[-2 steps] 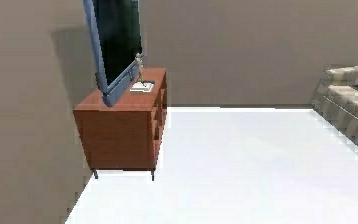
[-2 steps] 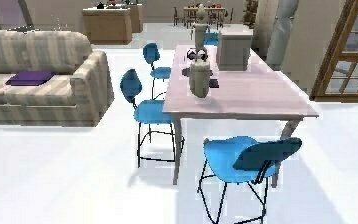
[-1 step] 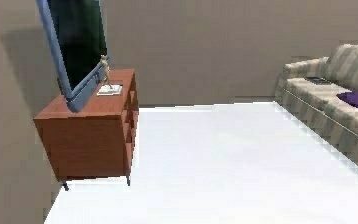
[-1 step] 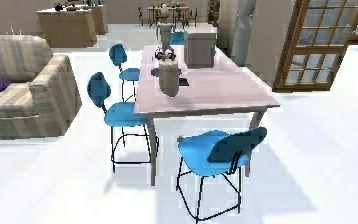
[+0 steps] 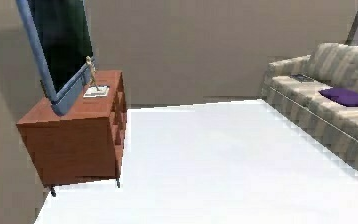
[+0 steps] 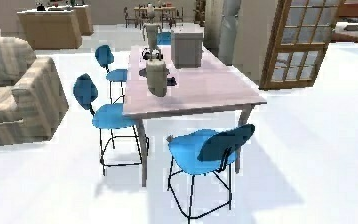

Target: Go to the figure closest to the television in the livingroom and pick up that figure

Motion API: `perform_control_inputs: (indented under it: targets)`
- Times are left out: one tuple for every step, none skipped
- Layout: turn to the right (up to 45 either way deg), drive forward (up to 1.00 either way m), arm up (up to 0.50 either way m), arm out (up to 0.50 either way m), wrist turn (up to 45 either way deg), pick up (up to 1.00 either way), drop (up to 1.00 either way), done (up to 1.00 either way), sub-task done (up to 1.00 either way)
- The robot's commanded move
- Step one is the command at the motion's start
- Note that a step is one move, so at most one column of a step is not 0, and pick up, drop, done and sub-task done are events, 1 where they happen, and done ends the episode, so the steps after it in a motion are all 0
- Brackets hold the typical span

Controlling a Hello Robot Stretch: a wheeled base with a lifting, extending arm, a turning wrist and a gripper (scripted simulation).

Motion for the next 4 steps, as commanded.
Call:
perform_control_inputs:
  targets:
    - [0.0,1.00,0.00,0.00,0.0,0.00,0.00,0.00,0.00]
    - [-3.0,0.00,0.00,0.00,0.0,0.00,0.00,0.00,0.00]
    - [0.0,0.05,0.00,0.00,0.0,0.00,0.00,0.00,0.00]
    - [0.0,0.10,0.00,0.00,0.0,0.00,0.00,0.00,0.00]
